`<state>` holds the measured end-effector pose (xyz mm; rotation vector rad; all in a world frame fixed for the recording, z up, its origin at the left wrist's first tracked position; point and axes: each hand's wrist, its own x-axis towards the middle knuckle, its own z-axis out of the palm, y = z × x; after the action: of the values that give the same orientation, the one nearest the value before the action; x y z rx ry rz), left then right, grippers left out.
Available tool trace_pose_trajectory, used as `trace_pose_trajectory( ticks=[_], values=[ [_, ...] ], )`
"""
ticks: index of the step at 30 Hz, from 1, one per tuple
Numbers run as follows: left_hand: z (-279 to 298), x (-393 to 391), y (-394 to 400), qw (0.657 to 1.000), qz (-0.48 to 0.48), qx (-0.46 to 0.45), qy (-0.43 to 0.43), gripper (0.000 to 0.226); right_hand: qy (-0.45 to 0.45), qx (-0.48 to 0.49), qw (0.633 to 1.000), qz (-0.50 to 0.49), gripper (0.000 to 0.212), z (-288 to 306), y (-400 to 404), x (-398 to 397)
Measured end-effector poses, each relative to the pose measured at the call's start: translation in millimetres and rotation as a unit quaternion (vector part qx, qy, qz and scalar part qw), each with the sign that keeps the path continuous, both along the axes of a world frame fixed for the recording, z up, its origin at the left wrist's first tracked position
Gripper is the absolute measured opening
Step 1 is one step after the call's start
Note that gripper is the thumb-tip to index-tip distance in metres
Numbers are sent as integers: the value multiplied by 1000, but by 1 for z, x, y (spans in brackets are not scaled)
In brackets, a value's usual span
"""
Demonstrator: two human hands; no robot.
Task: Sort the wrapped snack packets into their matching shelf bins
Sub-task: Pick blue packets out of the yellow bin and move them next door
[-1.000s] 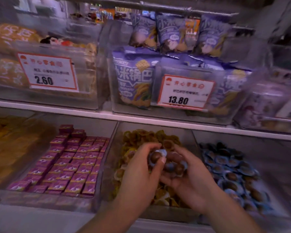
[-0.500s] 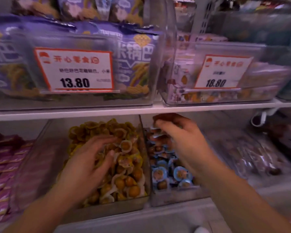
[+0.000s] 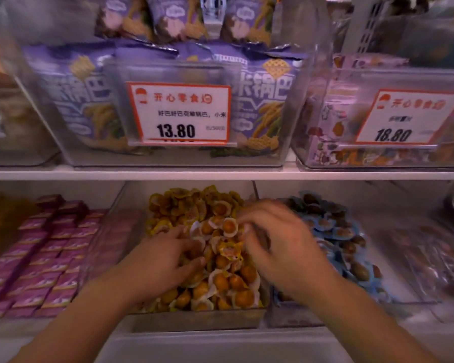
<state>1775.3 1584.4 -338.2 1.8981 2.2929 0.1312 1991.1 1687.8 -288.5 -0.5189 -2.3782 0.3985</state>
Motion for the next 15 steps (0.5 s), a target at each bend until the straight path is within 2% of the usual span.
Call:
trace_pose_trajectory(
  ticks=[2,4,6,10,12,15],
  values=[
    [4,-1,-12,998,17,-27,53,48,-112,47,991,54,23,-5,-14,-20],
    [5,-1,-25,996,26,-44,79,51,-214,98,971,52,35,-15,-20,-39],
    [6,0,-37,994,39,-42,88,45,-290,90,952,35,50,-22,-20,-56],
    [10,6,-47,995,67,-7,77,32,-294,-4,956,19,45,-34,-8,-95],
    [8,7,-45,994,77,12,71,31,-323,-41,945,14,52,-43,-1,-112],
    [-3,2,-39,995,91,14,47,41,-406,5,914,18,61,-58,4,-127]
  ],
)
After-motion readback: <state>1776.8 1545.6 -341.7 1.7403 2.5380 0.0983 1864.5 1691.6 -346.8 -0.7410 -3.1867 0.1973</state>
